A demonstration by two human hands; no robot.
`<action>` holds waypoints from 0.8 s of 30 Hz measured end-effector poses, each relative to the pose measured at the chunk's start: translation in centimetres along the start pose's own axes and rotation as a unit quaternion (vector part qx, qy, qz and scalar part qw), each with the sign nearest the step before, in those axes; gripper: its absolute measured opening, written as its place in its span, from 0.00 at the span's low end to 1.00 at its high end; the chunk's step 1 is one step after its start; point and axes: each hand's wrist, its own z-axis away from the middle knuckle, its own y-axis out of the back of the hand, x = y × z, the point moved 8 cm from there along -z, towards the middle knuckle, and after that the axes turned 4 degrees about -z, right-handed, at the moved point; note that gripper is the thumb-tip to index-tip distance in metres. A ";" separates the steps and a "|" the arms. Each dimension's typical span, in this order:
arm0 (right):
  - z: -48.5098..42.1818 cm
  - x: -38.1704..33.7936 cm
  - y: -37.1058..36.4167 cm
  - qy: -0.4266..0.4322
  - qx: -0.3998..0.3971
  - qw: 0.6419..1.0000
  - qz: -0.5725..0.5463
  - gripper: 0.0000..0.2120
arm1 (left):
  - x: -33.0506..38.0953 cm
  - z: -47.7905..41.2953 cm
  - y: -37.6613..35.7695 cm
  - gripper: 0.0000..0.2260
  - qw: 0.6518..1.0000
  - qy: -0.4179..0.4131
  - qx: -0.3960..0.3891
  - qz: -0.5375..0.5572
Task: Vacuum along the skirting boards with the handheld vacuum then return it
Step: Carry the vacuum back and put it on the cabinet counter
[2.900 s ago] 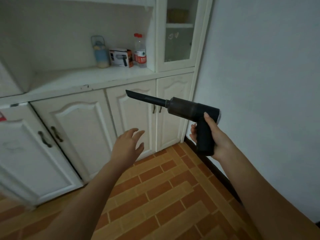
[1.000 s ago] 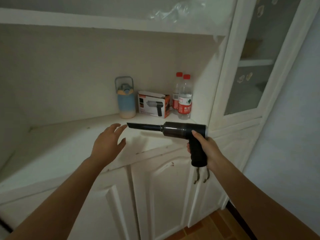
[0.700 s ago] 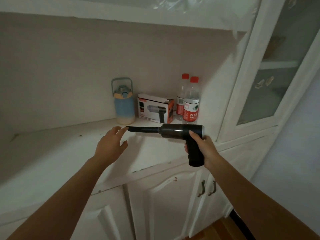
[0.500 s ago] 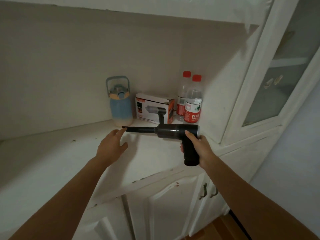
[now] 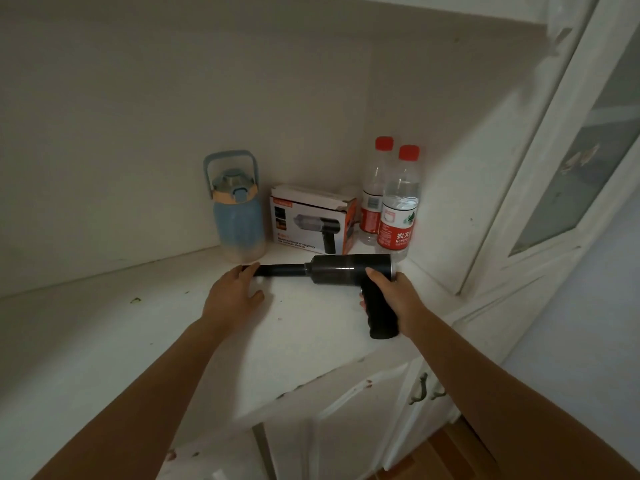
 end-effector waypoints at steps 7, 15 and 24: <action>-0.8 -1.3 0.8 0.045 0.053 0.987 0.145 0.18 | -0.1 -0.5 -1.1 0.25 1.000 -0.016 -0.008 -0.021; -0.6 -1.9 0.9 0.064 0.072 0.972 0.215 0.21 | 0.0 -0.5 -1.0 0.23 0.999 -0.028 -0.003 -0.016; -0.3 -2.6 0.9 0.085 0.096 0.939 0.318 0.21 | 0.5 -0.9 -0.6 0.25 1.000 -0.025 0.008 0.016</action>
